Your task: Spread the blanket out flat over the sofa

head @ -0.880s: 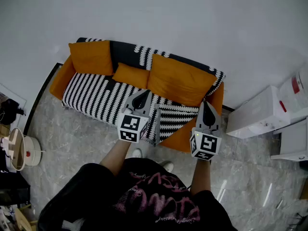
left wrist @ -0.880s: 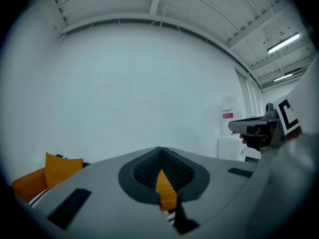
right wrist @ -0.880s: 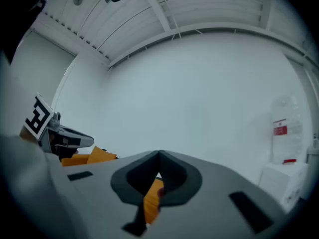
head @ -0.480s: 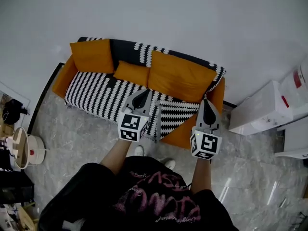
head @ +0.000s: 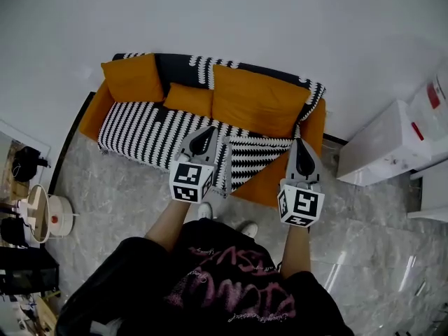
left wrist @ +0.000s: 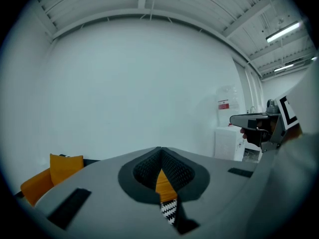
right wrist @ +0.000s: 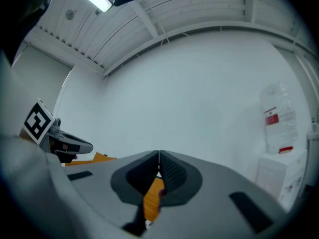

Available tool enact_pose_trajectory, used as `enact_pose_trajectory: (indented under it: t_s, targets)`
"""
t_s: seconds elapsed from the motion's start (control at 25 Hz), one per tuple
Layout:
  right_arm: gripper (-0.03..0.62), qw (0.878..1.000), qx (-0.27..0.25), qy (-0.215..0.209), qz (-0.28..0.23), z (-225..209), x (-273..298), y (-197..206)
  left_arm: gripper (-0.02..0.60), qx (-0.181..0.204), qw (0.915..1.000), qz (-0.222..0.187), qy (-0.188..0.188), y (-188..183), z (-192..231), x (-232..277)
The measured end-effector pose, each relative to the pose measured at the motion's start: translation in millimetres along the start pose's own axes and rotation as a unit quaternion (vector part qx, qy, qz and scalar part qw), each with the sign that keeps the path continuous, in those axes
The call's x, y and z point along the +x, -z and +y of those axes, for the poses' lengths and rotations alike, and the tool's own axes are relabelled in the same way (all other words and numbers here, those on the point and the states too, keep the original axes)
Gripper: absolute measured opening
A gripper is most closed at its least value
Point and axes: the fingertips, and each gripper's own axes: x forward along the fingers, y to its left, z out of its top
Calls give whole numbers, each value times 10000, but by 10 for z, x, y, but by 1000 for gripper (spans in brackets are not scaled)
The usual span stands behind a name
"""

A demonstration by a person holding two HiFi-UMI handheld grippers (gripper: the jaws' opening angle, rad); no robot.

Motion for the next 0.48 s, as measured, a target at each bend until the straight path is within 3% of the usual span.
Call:
enact_pose_trajectory:
  t_s: [0.48]
  targets:
    - [21, 9997, 30, 64, 217, -45, 178, 197, 11, -162, 9996, 204, 119, 244, 82, 248]
